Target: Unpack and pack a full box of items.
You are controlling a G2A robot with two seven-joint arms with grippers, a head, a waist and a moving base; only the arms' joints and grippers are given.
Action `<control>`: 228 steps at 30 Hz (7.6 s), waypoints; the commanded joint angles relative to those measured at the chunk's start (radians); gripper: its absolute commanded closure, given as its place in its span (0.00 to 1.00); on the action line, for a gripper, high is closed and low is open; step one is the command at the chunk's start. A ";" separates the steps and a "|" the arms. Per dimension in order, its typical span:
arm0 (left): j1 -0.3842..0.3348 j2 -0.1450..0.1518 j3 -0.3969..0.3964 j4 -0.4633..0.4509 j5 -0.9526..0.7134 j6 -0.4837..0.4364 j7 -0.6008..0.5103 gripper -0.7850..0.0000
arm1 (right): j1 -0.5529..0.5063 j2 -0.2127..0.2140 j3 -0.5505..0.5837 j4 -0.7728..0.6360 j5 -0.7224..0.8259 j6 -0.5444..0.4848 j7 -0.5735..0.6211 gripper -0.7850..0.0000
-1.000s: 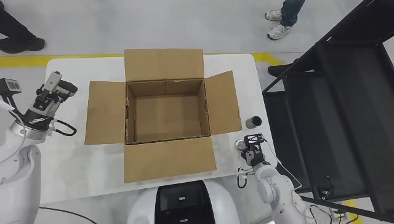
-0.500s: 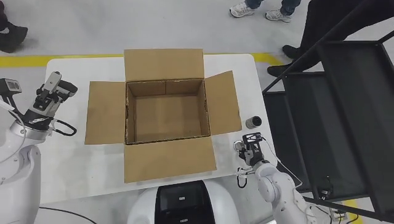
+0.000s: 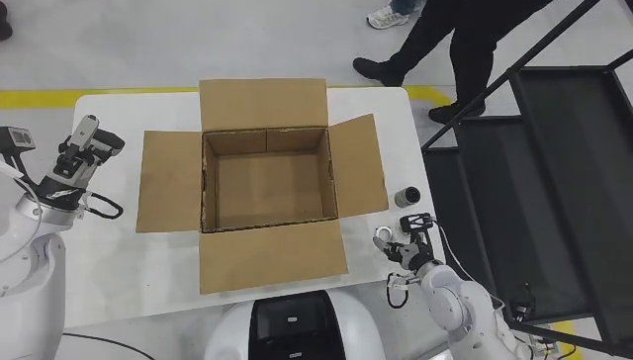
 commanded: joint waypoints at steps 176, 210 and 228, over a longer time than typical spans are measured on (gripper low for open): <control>0.000 0.000 0.000 0.000 0.000 0.000 0.000 0.00 | 0.144 0.044 -0.046 0.293 -0.178 0.142 -0.373 0.00; 0.000 0.000 0.000 0.000 0.000 0.000 0.000 0.00 | 0.115 0.036 -0.047 0.222 -0.072 0.158 -0.327 1.00; 0.000 0.000 0.000 0.000 0.000 0.000 0.000 0.00 | -0.166 0.056 0.132 -0.229 0.326 -0.159 -0.215 1.00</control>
